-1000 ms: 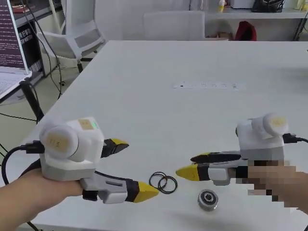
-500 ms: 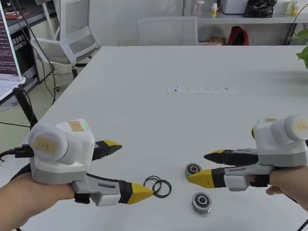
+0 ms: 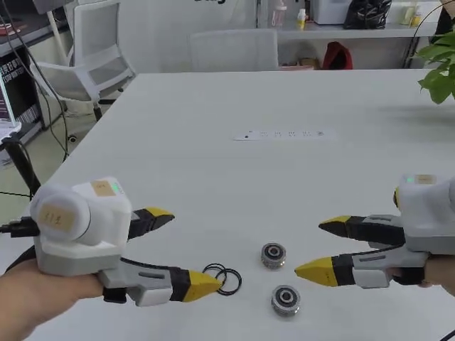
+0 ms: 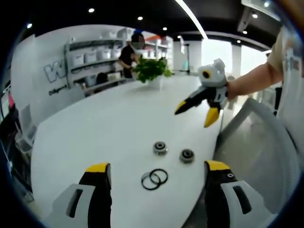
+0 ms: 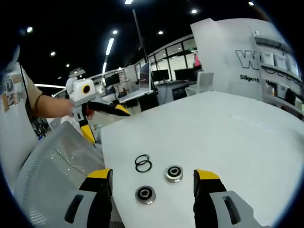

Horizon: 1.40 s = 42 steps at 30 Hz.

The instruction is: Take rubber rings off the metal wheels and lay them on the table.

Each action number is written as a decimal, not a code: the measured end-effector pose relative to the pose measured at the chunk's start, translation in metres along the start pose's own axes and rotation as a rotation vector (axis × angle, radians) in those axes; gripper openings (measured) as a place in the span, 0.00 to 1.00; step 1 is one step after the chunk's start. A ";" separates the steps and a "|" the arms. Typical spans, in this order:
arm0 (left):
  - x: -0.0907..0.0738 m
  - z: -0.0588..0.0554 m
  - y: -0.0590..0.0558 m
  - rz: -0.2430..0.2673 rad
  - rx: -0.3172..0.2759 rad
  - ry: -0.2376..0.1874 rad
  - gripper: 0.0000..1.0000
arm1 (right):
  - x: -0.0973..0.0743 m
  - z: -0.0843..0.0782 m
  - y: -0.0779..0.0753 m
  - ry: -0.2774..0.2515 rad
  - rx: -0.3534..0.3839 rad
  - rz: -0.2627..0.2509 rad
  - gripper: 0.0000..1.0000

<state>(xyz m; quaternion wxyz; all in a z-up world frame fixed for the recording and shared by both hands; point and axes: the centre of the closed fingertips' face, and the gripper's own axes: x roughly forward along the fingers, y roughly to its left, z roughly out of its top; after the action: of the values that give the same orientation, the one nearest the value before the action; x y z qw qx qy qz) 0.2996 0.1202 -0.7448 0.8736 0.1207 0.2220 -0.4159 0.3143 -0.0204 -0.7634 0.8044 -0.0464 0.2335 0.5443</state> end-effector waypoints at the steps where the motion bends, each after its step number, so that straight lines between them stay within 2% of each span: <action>1: 0.000 0.001 0.000 -0.001 0.001 -0.002 0.81 | -0.002 0.000 0.000 -0.001 -0.006 -0.005 0.69; 13: -0.001 0.001 -0.002 0.007 -0.001 -0.007 0.81 | -0.018 -0.013 0.004 0.026 -0.067 -0.023 0.74; 22: -0.004 0.000 -0.003 0.021 -0.002 -0.017 0.81 | -0.028 -0.019 0.001 0.018 -0.059 -0.046 0.77; 42: -0.010 -0.005 -0.010 0.023 -0.026 -0.038 0.83 | -0.036 -0.030 0.005 0.035 -0.094 -0.060 0.80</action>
<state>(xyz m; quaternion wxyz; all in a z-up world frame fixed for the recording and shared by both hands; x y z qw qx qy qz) 0.2851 0.1226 -0.7448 0.8839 0.1039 0.2093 -0.4051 0.2892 -0.0587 -0.7740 0.8131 -0.1004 0.2203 0.5294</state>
